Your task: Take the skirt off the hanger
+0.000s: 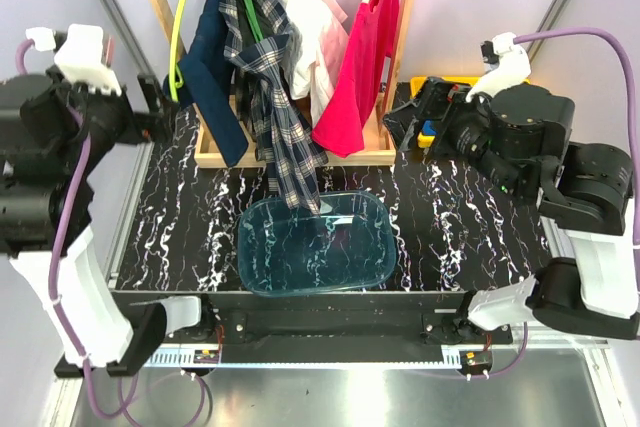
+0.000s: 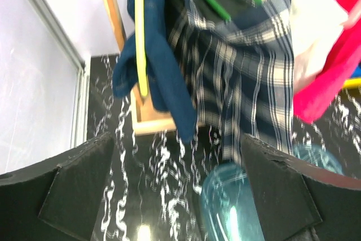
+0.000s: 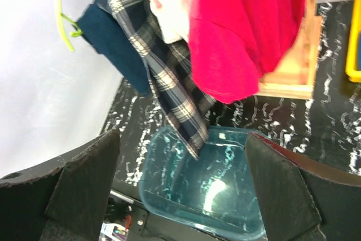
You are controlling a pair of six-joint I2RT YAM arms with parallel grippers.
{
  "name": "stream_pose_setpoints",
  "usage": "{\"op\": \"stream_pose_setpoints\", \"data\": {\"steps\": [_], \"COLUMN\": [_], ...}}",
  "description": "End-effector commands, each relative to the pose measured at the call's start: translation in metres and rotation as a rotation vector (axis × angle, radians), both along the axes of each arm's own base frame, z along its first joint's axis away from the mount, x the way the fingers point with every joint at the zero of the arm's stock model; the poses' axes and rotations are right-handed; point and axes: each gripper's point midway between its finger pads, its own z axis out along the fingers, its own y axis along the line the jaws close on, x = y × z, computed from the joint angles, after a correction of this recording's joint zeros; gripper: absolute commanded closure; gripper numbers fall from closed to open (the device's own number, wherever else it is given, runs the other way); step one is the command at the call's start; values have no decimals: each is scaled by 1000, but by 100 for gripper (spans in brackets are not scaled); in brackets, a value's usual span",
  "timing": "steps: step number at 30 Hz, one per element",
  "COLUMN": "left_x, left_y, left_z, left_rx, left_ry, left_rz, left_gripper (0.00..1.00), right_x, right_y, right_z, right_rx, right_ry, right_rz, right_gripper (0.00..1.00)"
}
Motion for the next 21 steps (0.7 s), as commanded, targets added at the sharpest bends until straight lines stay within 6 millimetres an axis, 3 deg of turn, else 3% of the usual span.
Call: {"op": "stream_pose_setpoints", "data": {"steps": [1,3,4,6,7,9,13,21], "left_x": [57,73,97,113,134,152,194,243], "left_y": [0,3,6,8,9,13,17,25], "left_z": [22,35,34,45,41,40,37,12], "left_rx": [-81,-86,-96,-90,-85,-73,-71,-65], "left_ry": [-73,-117,-116,-152,-148,-164,-196,-180], "left_rz": [27,40,55,64,63,87,118,177], "left_gripper": [1,1,1,1,1,1,1,3], "right_x": [0,0,-1,-2,-3,-5,-12,-24], "right_y": [28,36,41,48,52,54,50,32], "right_z": [-4,-16,-22,-33,-36,-42,-38,-30], "right_rx": [24,-23,-53,-86,-98,-108,-80,1], "right_ry": [-2,10,9,25,29,40,10,-27], "right_rz": [92,122,157,187,213,228,253,252], "right_gripper": [0,0,0,0,0,0,0,0]}}
